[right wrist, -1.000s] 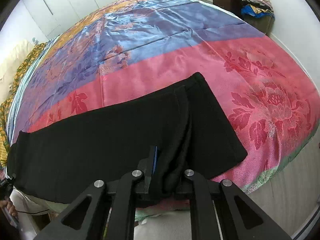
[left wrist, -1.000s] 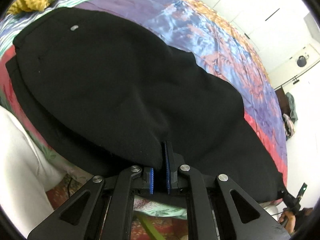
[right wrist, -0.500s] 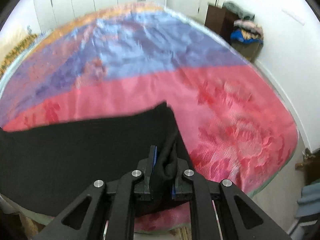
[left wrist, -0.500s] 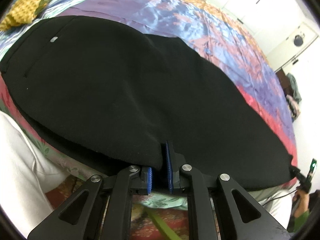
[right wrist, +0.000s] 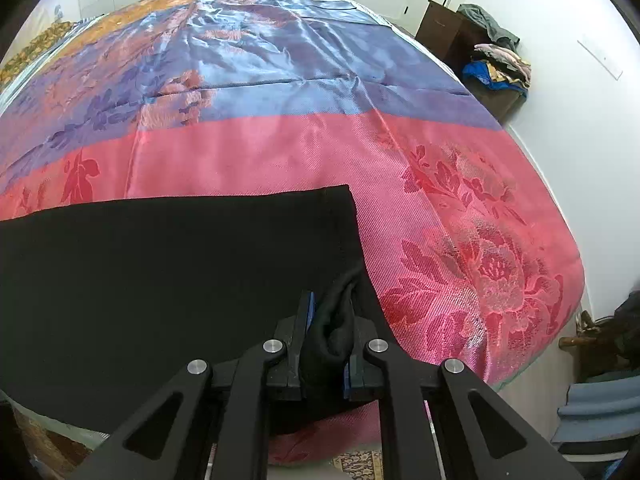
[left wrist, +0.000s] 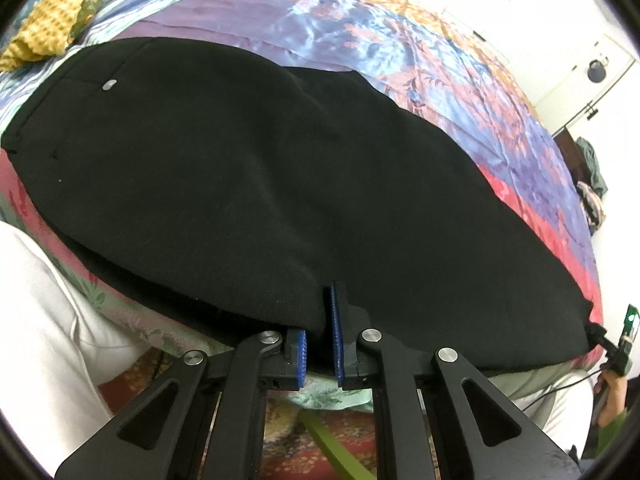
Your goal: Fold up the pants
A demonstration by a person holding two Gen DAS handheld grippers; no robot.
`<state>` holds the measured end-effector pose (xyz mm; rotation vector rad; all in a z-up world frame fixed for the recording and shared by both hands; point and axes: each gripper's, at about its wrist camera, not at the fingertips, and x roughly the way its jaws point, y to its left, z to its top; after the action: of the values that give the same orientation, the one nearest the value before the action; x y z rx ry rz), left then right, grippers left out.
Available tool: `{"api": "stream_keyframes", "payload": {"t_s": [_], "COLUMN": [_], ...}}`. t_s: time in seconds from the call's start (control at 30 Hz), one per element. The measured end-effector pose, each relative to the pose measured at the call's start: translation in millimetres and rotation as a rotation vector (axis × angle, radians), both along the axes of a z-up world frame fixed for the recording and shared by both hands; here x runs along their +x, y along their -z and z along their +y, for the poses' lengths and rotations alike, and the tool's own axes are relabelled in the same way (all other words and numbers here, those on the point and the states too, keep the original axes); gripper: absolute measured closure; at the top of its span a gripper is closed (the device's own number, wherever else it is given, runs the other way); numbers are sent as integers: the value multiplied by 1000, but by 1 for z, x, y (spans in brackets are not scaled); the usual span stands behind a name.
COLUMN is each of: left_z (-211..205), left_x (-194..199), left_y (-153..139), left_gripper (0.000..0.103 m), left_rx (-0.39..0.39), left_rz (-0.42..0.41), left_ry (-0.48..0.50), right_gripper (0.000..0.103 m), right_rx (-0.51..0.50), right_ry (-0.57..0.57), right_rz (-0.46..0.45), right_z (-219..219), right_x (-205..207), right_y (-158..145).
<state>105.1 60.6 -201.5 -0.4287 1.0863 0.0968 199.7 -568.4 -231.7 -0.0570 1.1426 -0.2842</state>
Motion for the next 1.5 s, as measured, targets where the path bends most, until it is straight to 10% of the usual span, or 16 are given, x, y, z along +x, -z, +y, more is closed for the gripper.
{"api": "stream_keyframes", "payload": {"t_s": [0.67,0.83,1.03,1.23,1.5], "left_z": [-21,-22,-19,-18,37], "left_x": [12,3,-36,28,57], "left_y": [9,2,-59,-61,20], "left_gripper": [95,53,31,20,19], "left_rx": [98,182,295,386,429], "left_rz": [46,74,-112,-171,76], "left_ry": [36,-12,-88,29,-102], "right_gripper": [90,38,24,16,15], "right_rx": [-31,-82,-103,87,285], "right_ry": [5,57,263,-11,-256], "right_rz": [-4,-46,-340,-382,-189], "right_z": [3,-2,-9,84,204], "right_x": [0,-7,-61,-54,-22], "right_y": [-1,-11,-74,-89,-4]}}
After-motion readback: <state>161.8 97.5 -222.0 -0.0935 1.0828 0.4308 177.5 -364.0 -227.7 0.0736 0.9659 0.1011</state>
